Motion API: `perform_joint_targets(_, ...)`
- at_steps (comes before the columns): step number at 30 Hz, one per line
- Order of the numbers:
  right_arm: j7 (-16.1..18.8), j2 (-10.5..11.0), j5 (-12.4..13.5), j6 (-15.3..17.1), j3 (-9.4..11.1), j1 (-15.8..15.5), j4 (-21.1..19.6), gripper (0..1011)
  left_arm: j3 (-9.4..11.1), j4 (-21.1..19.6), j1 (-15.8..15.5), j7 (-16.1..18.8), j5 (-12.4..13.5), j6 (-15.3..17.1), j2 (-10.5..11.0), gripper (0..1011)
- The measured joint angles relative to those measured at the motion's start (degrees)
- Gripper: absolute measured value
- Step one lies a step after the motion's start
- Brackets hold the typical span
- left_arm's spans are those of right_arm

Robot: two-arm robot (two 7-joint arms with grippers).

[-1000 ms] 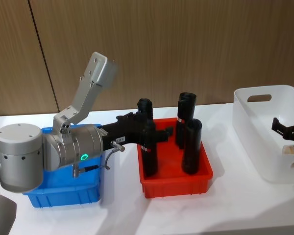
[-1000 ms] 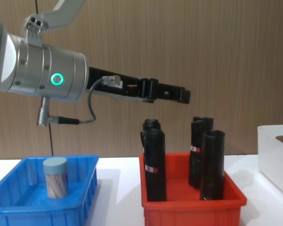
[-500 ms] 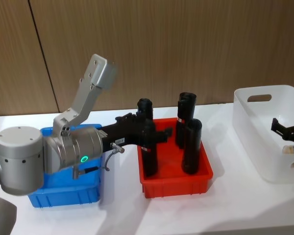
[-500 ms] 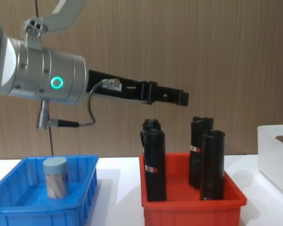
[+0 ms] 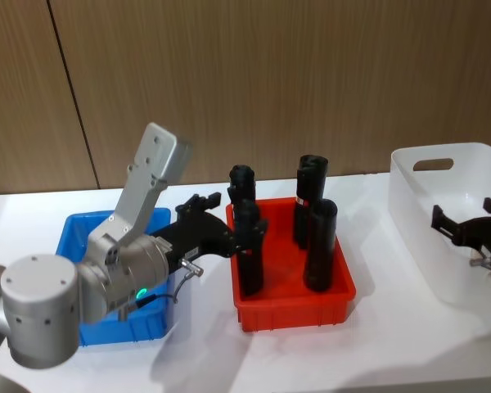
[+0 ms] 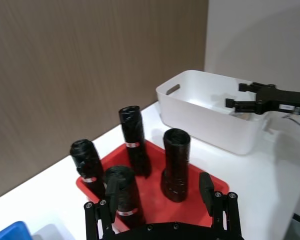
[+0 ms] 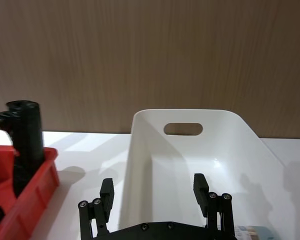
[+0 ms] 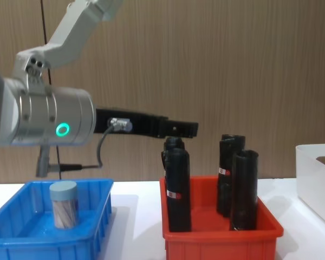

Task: Pick the cotton swabs from the blue box and place them into the white box.

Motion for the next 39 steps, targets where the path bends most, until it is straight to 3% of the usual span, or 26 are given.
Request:
perform_joint_targets(26, -0.43, 0.39, -0.43, -0.2, -3.07, -12.79, -19.5, 1001, 3.55, -3.29, 9.81, 18.89, 6.07, -19.39, 2.88, 1004)
perform_joint_targets(32, -0.52, 0.47, -0.55, -0.25, -3.78, -15.83, -24.12, 1001, 4.05, -3.76, 11.17, 21.58, 6.97, -22.13, 3.27, 1004)
perform_joint_targets(39, -0.66, 0.57, -0.69, -0.29, -4.53, -19.02, -29.06, 1001, 4.17, -3.85, 11.51, 22.21, 7.19, -22.82, 3.37, 1004)
